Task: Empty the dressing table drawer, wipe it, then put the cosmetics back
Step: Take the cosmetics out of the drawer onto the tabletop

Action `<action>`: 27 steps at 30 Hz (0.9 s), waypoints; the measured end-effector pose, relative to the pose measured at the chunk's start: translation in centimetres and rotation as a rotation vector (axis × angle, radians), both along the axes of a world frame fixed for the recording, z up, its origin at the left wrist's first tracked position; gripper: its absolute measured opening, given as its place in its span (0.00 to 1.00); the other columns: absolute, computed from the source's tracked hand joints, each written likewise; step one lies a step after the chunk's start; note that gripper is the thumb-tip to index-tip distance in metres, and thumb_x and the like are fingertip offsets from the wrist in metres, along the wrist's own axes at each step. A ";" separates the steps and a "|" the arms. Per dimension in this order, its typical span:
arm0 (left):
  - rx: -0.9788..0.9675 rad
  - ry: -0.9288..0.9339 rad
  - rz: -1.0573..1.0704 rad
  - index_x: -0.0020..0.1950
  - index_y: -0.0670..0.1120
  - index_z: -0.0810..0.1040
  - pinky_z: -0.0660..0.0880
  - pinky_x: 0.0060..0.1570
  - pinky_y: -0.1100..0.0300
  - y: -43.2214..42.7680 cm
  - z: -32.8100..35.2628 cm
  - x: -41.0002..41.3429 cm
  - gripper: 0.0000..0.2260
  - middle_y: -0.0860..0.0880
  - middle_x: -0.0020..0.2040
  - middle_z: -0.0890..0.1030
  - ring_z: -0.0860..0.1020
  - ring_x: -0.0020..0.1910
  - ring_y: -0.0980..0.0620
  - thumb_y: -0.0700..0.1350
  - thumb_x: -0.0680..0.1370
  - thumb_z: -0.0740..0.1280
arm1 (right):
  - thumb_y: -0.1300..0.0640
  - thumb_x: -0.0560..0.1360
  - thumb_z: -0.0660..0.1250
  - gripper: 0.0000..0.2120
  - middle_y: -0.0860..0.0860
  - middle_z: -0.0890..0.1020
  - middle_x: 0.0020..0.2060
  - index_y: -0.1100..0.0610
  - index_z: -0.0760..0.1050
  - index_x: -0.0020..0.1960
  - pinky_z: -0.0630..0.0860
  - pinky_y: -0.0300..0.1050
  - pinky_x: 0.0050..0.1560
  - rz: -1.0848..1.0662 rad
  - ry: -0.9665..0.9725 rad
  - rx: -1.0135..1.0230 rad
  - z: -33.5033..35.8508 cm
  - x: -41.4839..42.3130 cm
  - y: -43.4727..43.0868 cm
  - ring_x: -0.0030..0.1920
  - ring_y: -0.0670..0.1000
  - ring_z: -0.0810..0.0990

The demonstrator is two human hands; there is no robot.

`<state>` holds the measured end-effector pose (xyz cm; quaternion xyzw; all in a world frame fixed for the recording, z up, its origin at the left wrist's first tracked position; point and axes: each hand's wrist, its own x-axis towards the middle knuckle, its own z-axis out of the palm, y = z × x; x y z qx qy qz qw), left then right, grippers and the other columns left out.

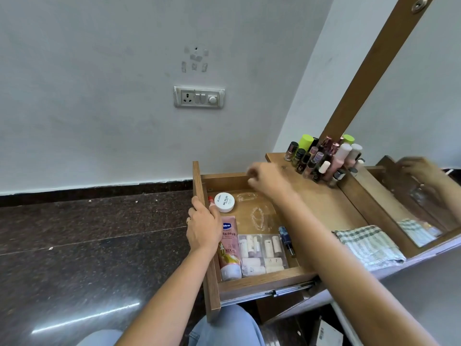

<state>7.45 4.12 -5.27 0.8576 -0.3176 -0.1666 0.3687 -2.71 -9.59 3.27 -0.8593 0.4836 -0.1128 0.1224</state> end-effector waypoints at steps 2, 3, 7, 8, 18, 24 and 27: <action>0.004 0.004 -0.004 0.74 0.43 0.58 0.71 0.42 0.53 0.1 0.0 0.0 0.23 0.39 0.64 0.73 0.77 0.56 0.41 0.52 0.82 0.54 | 0.64 0.73 0.67 0.18 0.55 0.79 0.59 0.57 0.76 0.62 0.73 0.46 0.60 0.126 0.108 0.130 -3.5 2.6 1.0 0.59 0.54 0.77; 0.006 0.009 -0.006 0.74 0.43 0.57 0.72 0.42 0.53 0.1 0.0 0.0 0.23 0.39 0.64 0.73 0.76 0.56 0.41 0.52 0.82 0.54 | 0.62 0.73 0.69 0.20 0.54 0.78 0.60 0.57 0.74 0.64 0.72 0.48 0.61 0.189 0.164 0.153 -5.1 3.6 1.4 0.61 0.54 0.74; 0.006 0.009 -0.004 0.75 0.43 0.57 0.76 0.48 0.47 0.0 0.0 0.0 0.24 0.38 0.65 0.72 0.76 0.57 0.40 0.52 0.82 0.54 | 0.53 0.73 0.69 0.18 0.54 0.76 0.57 0.58 0.72 0.61 0.71 0.53 0.60 0.318 0.257 0.201 -9.3 5.8 2.1 0.61 0.57 0.67; 0.006 0.010 -0.003 0.75 0.43 0.56 0.76 0.49 0.47 0.0 0.0 0.0 0.24 0.38 0.65 0.72 0.76 0.58 0.40 0.52 0.82 0.54 | 0.53 0.75 0.67 0.16 0.55 0.76 0.57 0.58 0.72 0.60 0.71 0.53 0.59 0.309 0.248 0.210 -9.7 6.1 1.9 0.61 0.57 0.68; 0.018 0.000 -0.003 0.75 0.43 0.56 0.75 0.48 0.48 0.0 0.0 0.1 0.23 0.38 0.65 0.72 0.76 0.58 0.40 0.52 0.82 0.53 | 0.59 0.79 0.57 0.09 0.59 0.79 0.53 0.61 0.70 0.57 0.71 0.52 0.56 0.279 0.310 0.094 -10.2 7.6 1.5 0.58 0.60 0.70; 0.021 -0.001 -0.006 0.74 0.43 0.57 0.77 0.47 0.48 0.0 -0.1 0.1 0.23 0.39 0.65 0.72 0.77 0.58 0.41 0.52 0.82 0.53 | 0.51 0.77 0.63 0.20 0.56 0.80 0.52 0.55 0.69 0.67 0.72 0.53 0.56 0.233 0.186 0.201 -10.8 6.8 1.6 0.60 0.57 0.67; 0.020 0.002 -0.006 0.75 0.43 0.56 0.77 0.48 0.48 0.0 0.0 0.1 0.24 0.38 0.65 0.72 0.76 0.58 0.40 0.52 0.82 0.53 | 0.52 0.77 0.63 0.18 0.58 0.76 0.52 0.55 0.70 0.65 0.74 0.53 0.58 0.191 0.147 0.200 -10.7 6.7 1.9 0.58 0.58 0.69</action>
